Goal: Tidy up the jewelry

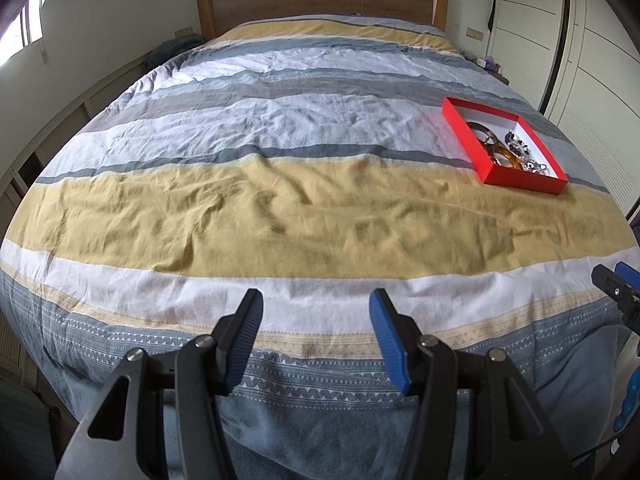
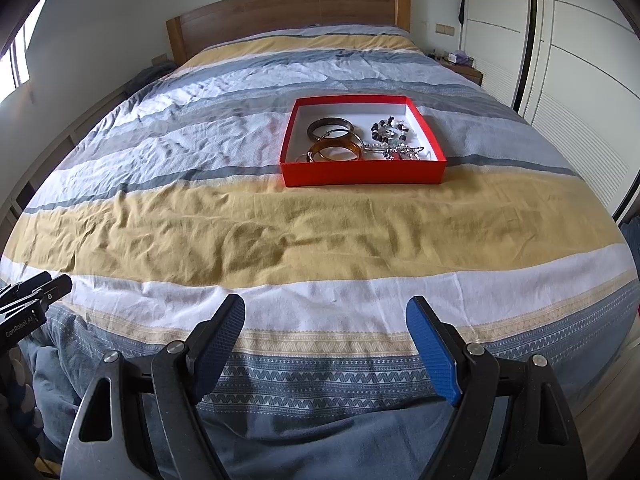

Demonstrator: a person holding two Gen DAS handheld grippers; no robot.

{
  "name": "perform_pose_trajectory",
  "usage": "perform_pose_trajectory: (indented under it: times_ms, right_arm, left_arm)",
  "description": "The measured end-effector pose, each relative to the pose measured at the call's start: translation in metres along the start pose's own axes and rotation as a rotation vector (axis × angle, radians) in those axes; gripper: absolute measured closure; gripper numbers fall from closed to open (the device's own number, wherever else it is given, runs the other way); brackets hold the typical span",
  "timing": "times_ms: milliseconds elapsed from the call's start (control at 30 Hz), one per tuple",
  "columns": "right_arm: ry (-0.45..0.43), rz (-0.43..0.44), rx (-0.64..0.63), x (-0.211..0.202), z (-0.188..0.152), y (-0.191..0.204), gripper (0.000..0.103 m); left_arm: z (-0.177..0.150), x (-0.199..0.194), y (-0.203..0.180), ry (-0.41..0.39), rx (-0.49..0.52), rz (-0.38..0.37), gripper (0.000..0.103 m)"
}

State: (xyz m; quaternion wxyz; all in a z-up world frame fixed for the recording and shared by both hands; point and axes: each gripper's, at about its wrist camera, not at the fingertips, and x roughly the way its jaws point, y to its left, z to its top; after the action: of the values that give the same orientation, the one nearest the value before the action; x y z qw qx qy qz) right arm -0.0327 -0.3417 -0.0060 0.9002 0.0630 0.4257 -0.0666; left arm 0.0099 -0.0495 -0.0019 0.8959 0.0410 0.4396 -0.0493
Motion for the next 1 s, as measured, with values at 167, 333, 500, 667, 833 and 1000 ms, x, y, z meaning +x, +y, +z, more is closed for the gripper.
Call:
perform_pose_trajectory:
  times_ms: [167,333,500,667,833,1000]
  right_arm:
    - [0.001,0.000,-0.001,0.001,0.000,0.000,0.021]
    - [0.003,0.000,0.000,0.001,-0.001,-0.002,0.021]
    - [0.004,-0.001,-0.002,0.002,-0.001,-0.002,0.021]
    - [0.004,-0.002,-0.001,0.002,-0.001,-0.002,0.021]
    - [0.007,-0.003,0.002,0.004,-0.001,-0.005,0.021]
    - [0.011,-0.005,0.005,0.007,0.000,-0.007,0.021]
  left_arm:
    - [0.000,0.001,0.001,0.001,0.000,-0.001,0.050]
    - [0.000,0.003,0.001,0.005,0.000,-0.002,0.050]
    - [-0.001,0.003,0.000,0.005,-0.001,-0.002,0.050]
    - [-0.001,0.007,0.002,0.014,0.001,-0.002,0.050]
    - [-0.001,0.008,0.001,0.019,0.002,-0.004,0.050]
    - [0.000,0.011,0.002,0.027,0.007,-0.005,0.050]
